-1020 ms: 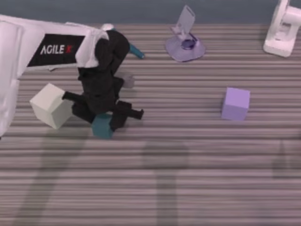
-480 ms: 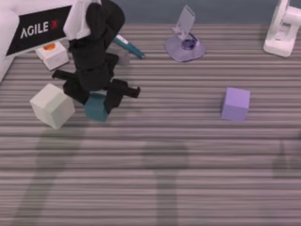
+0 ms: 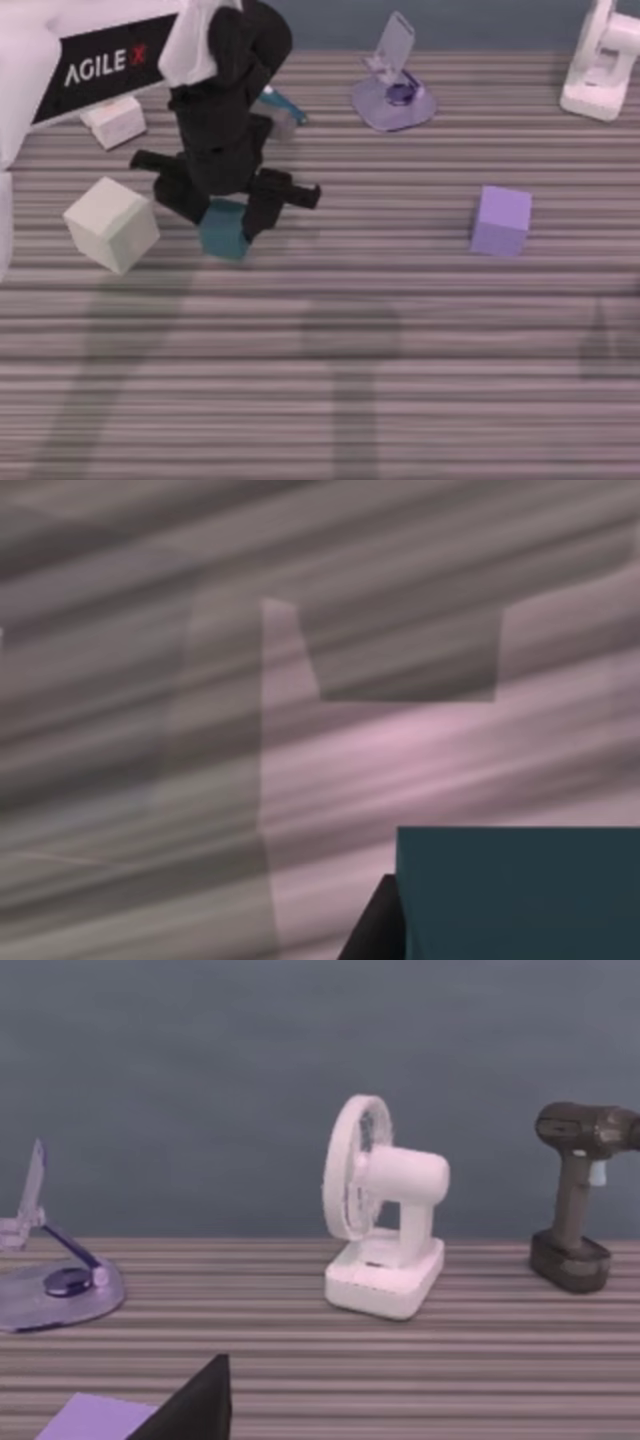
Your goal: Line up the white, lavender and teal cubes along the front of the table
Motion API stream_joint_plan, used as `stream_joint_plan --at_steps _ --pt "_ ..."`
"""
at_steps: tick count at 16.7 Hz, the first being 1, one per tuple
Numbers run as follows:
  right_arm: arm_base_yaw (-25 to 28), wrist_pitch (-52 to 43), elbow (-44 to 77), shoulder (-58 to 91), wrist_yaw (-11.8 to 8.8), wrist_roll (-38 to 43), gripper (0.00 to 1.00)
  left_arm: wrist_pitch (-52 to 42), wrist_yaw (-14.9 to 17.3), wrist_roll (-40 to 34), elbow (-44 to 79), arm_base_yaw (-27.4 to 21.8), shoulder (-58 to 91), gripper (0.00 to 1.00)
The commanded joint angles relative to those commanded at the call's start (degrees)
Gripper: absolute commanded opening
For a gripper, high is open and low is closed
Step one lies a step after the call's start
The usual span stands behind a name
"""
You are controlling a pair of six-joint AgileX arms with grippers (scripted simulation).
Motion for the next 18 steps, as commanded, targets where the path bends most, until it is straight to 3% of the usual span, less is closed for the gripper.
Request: stream_joint_plan --at_steps 3,12,15,18 --pt "0.0 0.0 0.0 0.0 0.0 0.0 1.0 -1.46 -0.27 -8.89 2.02 -6.03 0.98 0.0" --pt "0.0 0.0 0.0 0.0 0.0 0.0 1.0 -6.15 -1.03 -45.57 7.15 -28.77 2.41 0.0" --pt "0.0 0.0 0.0 0.0 0.0 0.0 1.0 -6.52 -1.26 -50.84 7.82 -32.74 1.91 0.0" --pt "0.0 0.0 0.0 0.0 0.0 0.0 1.0 -6.54 -1.29 -51.43 7.89 -33.21 1.81 0.0"
